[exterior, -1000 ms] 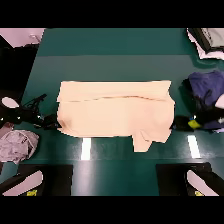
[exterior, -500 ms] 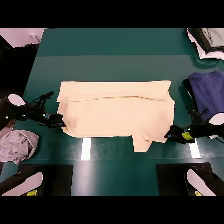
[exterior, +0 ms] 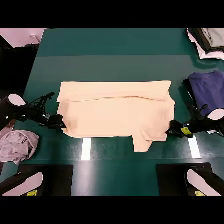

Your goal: Fold the shirts.

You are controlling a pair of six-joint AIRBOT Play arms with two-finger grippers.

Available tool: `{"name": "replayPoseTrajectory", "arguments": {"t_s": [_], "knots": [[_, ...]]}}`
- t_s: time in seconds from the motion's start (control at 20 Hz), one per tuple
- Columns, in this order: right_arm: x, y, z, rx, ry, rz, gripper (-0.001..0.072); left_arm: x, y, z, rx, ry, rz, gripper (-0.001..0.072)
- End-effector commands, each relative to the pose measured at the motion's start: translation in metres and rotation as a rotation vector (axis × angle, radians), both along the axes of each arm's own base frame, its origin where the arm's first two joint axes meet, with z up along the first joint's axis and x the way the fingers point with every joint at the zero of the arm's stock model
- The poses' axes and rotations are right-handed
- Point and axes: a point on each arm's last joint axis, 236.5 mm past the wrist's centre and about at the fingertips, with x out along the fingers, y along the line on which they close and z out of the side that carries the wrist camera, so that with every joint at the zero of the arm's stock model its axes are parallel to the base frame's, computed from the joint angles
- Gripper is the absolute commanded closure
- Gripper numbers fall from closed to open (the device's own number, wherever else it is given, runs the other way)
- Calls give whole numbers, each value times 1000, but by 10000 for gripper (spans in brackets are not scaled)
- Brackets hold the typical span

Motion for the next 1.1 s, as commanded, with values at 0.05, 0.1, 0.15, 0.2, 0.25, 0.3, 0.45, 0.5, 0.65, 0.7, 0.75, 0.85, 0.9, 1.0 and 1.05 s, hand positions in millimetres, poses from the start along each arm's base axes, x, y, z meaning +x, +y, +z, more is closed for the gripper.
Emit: {"name": "replayPoseTrajectory", "arguments": {"t_s": [0.05, 0.1, 0.15, 0.2, 0.25, 0.3, 0.45, 0.5, 0.65, 0.7, 0.75, 0.85, 0.9, 1.0, 1.05], "knots": [[-29, -30, 35, -151, 11, 156, 694, -8, 8, 25, 33, 9, -68, 683], [-40, -39, 52, -196, 24, 188, 694, -8, 10, 40, 50, -29, -62, 684], [-50, -45, 70, -224, 27, 201, 694, -10, 10, 57, 61, -78, -53, 683], [-56, -48, 88, -234, 14, 197, 694, -16, 9, 71, 65, -108, -47, 683], [-58, -49, 103, -246, -15, 184, 695, -27, 7, 83, 64, -119, -48, 683], [-59, -52, 117, -264, -55, 166, 695, -41, 5, 93, 61, -108, -52, 683], [-53, -55, 139, -303, -159, 129, 695, -66, 2, 108, 60, -96, -63, 683], [-45, -55, 142, -306, -197, 118, 695, -64, 2, 109, 61, -103, -60, 683], [-23, -62, 146, -341, -285, 85, 695, -25, 8, 111, 88, -248, 14, 683], [-15, -60, 146, -328, -303, 79, 695, -8, 11, 113, 96, -308, 47, 683], [-7, -58, 145, -308, -305, 76, 695, 6, 13, 114, 99, -348, 74, 683], [11, -52, 145, -251, -301, 74, 695, 22, 15, 111, 95, -349, 92, 683], [25, -53, 146, -240, -315, 64, 695, 29, 16, 109, 96, -350, 99, 683], [53, -64, 147, -250, -338, 42, 694, 54, 22, 105, 104, -375, 126, 683], [64, -68, 145, -248, -331, 38, 695, 67, 23, 103, 102, -383, 136, 683]]}}
